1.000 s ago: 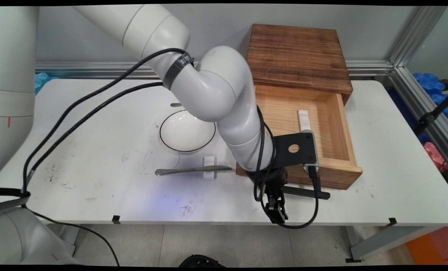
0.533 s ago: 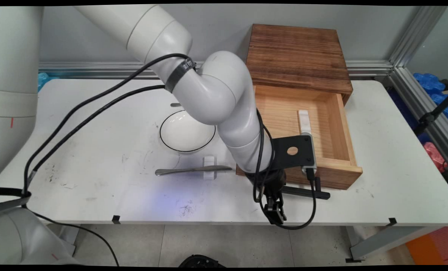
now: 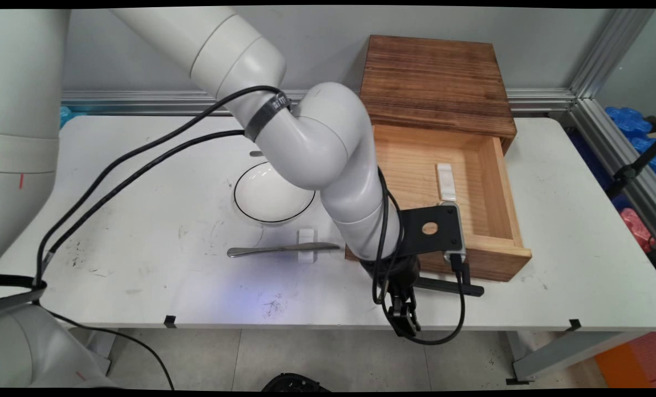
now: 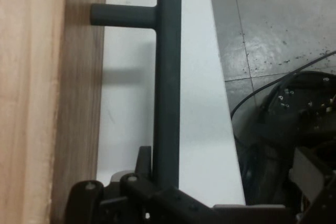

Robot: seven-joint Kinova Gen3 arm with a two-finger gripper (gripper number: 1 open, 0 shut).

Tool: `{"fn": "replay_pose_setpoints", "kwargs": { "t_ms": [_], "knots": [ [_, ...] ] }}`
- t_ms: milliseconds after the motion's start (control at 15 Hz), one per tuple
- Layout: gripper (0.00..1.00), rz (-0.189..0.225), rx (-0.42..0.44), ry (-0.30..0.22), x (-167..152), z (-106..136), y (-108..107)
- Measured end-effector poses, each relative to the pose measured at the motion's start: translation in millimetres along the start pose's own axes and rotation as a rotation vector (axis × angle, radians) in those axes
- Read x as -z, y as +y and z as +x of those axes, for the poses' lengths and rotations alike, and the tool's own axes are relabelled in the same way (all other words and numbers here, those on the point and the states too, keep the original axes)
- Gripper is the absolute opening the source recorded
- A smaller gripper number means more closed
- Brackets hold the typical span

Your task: Open the drawer

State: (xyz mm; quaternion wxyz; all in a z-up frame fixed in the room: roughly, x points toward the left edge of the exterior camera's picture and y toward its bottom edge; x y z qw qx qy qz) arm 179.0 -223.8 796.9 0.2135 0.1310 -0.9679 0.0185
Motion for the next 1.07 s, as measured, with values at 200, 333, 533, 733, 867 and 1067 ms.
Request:
{"fn": "replay_pose_setpoints", "kwargs": {
  "t_ms": [200,333,533,733,867,1067],
  "knots": [
    [1.00,-0.006,0.001,0.000,-0.7,0.2,2.7],
    [1.00,-0.011,0.002,0.000,-0.8,0.4,5.0],
    [1.00,-0.016,0.003,0.000,-0.9,0.5,7.7],
    [1.00,-0.022,0.003,-0.001,-0.9,0.2,10.0],
    [1.00,-0.025,0.004,-0.001,-0.8,-0.1,11.6],
    [1.00,-0.029,0.005,-0.001,-0.4,-0.4,13.6]
  ]
}}
